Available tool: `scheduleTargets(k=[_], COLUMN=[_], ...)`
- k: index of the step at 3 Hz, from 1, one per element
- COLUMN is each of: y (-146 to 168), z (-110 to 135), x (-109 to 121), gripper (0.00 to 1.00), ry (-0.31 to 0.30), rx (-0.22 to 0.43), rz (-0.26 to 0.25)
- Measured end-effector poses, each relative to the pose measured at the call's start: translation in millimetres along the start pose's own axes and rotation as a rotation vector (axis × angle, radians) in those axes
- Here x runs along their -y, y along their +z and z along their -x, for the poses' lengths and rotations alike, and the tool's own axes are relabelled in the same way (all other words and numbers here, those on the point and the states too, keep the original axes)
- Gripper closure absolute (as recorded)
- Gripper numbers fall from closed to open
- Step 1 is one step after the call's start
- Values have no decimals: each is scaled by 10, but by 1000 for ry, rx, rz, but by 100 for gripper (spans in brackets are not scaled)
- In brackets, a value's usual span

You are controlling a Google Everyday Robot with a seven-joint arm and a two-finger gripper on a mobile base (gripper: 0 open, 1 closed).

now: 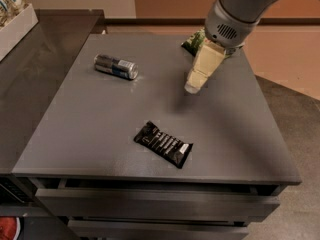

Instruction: Pick redbull can

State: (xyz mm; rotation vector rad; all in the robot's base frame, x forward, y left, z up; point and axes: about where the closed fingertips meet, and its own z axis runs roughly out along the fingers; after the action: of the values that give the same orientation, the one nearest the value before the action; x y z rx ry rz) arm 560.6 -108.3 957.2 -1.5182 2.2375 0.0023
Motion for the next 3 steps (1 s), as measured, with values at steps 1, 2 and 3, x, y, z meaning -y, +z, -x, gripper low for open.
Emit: scheduleTargets(k=[1,2,3], y=[132,388,487], z=[178,587,770], x=[96,213,249], gripper=[0,0,0], ry=[52,96,107], rx=[16,42,53], rz=[-6,8,16])
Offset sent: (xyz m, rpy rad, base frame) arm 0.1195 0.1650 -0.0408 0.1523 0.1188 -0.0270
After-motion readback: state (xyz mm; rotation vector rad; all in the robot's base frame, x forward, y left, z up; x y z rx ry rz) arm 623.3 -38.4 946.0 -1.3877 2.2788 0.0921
